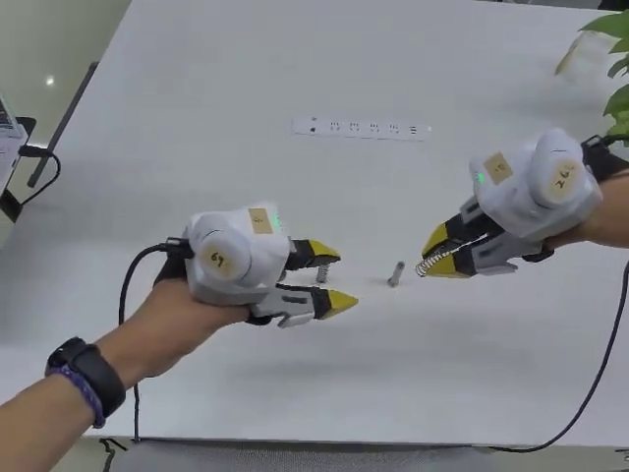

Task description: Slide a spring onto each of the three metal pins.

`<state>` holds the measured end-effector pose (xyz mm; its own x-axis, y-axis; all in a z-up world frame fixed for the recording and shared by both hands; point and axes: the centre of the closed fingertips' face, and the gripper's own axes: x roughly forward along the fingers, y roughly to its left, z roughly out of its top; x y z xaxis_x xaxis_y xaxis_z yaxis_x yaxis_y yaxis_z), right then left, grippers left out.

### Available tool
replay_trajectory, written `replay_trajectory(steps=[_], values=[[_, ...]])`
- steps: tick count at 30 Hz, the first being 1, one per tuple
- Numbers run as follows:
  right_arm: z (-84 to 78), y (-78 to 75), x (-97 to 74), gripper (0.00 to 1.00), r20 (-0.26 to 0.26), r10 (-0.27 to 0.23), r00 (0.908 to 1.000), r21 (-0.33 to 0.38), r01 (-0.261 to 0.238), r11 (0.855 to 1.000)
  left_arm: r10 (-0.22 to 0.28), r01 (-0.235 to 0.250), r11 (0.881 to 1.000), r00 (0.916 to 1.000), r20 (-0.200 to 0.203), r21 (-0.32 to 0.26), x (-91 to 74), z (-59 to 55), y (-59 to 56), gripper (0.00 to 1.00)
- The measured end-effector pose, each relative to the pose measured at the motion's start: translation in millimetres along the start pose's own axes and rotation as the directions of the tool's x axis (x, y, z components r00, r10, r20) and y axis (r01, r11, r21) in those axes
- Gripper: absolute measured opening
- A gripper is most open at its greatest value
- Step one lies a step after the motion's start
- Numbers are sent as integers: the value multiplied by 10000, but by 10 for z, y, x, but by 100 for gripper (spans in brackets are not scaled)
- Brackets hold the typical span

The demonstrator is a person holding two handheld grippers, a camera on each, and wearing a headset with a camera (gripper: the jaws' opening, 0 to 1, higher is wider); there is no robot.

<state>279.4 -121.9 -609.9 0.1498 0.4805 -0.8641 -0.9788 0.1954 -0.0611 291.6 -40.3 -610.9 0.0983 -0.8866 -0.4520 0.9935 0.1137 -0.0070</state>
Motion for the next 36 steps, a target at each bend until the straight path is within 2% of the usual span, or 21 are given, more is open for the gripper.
replay_trajectory(steps=[6,16,26,36], values=[[-132,-19,72,8,-248,35,9997,234,-29,9997,502,-509,9979,9986,-160,-406,-161,-163,98,31],[-289,-76,173,9,-586,9,9983,454,18,9990,1154,-1193,9895,9920,-513,-819,-443,-409,188,36],[-366,-209,272,9,-780,-149,9968,616,197,9979,1894,-1974,9702,9795,-679,-1406,-687,-575,251,43],[-425,-354,389,9,-998,-352,9944,716,425,9965,2352,-2472,9513,9682,-849,-1842,-833,-730,273,48]])
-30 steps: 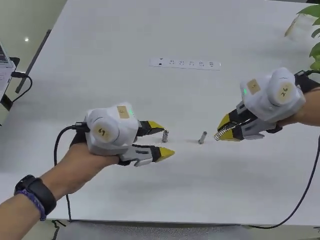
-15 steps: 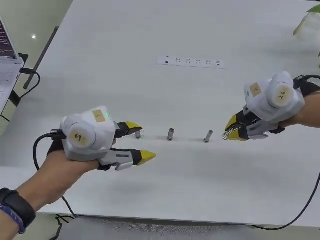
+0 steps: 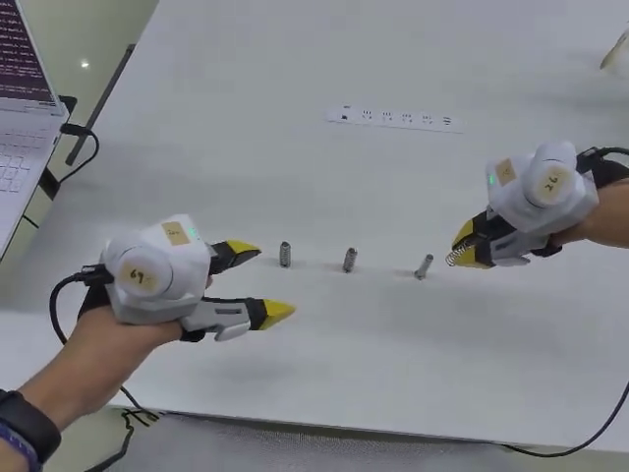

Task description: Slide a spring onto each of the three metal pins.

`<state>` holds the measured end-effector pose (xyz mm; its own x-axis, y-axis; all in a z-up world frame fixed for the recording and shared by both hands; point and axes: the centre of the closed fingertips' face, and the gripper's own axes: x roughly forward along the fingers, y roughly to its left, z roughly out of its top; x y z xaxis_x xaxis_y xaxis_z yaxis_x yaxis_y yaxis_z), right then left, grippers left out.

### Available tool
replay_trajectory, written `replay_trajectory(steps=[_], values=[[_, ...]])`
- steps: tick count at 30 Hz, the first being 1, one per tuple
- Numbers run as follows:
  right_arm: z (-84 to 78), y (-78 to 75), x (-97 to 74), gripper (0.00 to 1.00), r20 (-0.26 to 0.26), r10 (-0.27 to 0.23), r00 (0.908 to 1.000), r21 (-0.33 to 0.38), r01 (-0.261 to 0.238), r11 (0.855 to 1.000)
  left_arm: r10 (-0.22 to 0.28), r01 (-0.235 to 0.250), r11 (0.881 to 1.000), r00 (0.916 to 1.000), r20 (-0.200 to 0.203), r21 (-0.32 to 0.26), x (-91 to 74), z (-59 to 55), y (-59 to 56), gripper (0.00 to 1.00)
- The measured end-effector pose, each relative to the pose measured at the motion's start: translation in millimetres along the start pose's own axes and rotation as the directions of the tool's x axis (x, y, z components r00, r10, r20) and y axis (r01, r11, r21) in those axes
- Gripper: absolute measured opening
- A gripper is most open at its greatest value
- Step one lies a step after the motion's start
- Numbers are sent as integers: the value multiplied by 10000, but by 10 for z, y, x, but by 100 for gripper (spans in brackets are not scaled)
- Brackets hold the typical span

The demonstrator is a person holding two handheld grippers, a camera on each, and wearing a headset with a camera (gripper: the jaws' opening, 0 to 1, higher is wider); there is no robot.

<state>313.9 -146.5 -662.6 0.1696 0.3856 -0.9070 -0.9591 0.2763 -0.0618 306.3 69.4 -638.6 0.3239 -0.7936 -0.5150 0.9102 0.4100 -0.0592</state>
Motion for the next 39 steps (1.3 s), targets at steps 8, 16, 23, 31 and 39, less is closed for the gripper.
replay_trajectory(steps=[8,16,23,31,39], values=[[-38,-83,97,9,-242,-85,9997,12,85,10000,326,-326,9990,9995,8,-309,-96,-70,46,51],[-42,-165,210,9,-312,-61,9995,54,63,10000,575,-575,9969,9983,2,-537,-167,-121,82,55],[-58,-200,268,9,-401,-27,9992,81,30,10000,767,-771,9946,9970,-89,-697,-223,-195,108,60],[-78,-228,360,9,-542,89,9985,48,-86,10000,970,-979,9914,9952,-141,-866,-283,-244,114,60],[-111,-250,445,9,-658,211,9976,28,-210,9998,1078,-1092,9890,9940,-195,-997,-326,-280,114,60]])
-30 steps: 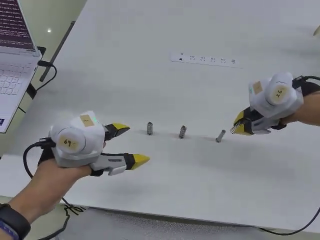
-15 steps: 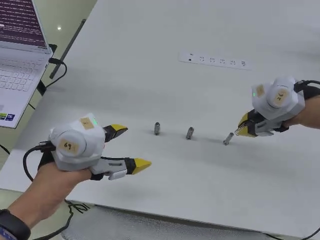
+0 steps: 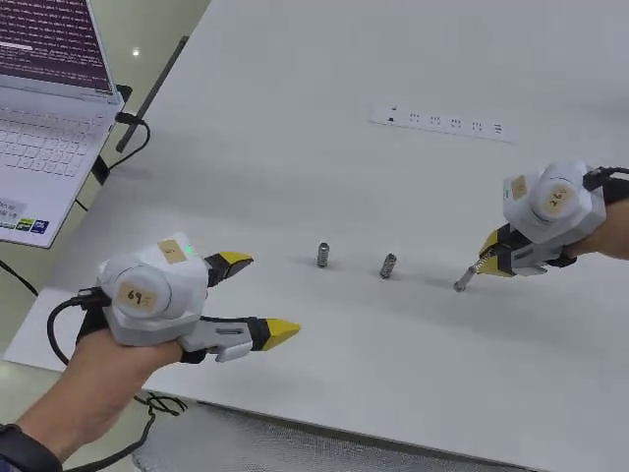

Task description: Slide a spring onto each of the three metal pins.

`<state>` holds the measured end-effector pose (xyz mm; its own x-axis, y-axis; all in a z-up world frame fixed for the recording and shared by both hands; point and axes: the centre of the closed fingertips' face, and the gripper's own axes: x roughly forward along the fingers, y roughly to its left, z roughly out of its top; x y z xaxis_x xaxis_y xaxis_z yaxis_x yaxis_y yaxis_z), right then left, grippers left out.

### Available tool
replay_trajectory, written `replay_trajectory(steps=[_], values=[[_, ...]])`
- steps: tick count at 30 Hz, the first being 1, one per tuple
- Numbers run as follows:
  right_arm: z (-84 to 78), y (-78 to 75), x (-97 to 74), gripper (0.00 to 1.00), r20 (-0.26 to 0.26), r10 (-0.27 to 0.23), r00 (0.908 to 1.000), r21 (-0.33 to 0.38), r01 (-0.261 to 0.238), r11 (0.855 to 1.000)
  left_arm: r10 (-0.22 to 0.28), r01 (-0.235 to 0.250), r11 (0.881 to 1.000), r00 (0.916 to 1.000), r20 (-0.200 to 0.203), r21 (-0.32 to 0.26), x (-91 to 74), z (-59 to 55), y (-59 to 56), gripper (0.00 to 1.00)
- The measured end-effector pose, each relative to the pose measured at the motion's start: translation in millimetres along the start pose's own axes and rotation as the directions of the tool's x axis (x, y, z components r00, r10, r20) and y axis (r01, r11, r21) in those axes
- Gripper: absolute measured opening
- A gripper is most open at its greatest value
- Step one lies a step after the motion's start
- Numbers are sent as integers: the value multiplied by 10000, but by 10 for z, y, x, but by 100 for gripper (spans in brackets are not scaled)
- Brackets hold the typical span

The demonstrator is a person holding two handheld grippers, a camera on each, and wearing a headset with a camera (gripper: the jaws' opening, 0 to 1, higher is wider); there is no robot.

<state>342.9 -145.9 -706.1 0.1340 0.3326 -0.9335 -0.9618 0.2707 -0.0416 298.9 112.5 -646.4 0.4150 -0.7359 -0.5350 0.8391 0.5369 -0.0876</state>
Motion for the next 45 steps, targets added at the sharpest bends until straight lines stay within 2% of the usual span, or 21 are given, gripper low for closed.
replay_trajectory(steps=[8,28,41,45], values=[[-14,-40,65,9,-93,67,9999,-39,-67,10000,145,-145,9999,9999,-1,-48,-56,12,31,60],[-80,-36,251,9,-415,351,9985,-159,-358,9992,341,-344,9991,9993,-135,-243,-135,-49,93,60],[-126,-49,432,9,-595,449,9972,-181,-461,9988,451,-455,9985,9989,-137,-313,-169,-51,125,60],[-155,-37,488,9,-716,502,9962,-234,-520,9984,501,-507,9981,9986,-176,-342,-199,-81,165,60]])
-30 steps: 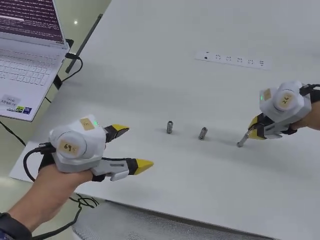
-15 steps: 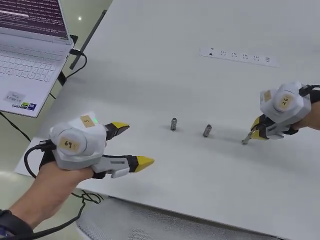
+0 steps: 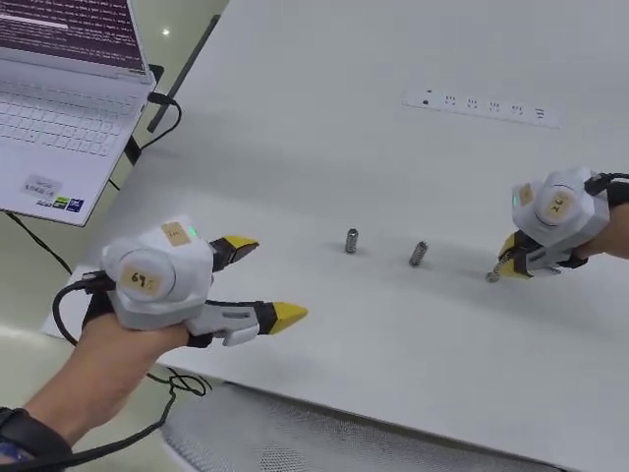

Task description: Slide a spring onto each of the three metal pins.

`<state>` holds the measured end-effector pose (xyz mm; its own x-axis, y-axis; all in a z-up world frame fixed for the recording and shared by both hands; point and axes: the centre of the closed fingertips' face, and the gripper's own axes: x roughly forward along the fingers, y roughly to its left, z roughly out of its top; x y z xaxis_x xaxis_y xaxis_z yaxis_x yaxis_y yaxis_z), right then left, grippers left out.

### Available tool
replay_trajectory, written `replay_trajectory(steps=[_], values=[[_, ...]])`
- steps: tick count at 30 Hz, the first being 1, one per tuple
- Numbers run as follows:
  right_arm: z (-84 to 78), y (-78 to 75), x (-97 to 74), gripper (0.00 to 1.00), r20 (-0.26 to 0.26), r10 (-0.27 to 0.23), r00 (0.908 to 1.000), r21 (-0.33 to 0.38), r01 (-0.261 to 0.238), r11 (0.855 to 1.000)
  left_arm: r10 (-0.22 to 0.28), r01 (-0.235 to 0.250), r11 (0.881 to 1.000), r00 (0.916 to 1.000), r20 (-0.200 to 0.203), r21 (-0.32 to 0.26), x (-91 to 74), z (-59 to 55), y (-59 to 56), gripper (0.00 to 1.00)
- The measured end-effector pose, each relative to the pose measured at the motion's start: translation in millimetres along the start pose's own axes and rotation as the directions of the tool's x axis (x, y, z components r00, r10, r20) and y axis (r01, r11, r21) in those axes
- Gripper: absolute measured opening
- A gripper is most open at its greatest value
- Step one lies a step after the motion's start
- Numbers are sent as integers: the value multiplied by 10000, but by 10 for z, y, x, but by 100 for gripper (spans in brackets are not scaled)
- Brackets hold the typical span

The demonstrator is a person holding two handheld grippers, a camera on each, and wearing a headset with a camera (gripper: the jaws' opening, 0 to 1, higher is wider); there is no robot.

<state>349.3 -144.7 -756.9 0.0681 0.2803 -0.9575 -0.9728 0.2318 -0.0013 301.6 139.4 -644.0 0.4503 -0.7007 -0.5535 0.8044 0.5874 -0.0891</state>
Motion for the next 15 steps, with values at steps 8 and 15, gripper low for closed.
replay_trajectory(steps=[8,15], values=[[-33,9,93,9,-63,103,9999,92,-102,9999,66,-66,9999,10000,-42,-89,-10,-43,39,60],[-60,10,144,9,-106,147,9998,124,-146,9998,107,-108,9999,9999,-43,-115,-17,-46,55,60]])
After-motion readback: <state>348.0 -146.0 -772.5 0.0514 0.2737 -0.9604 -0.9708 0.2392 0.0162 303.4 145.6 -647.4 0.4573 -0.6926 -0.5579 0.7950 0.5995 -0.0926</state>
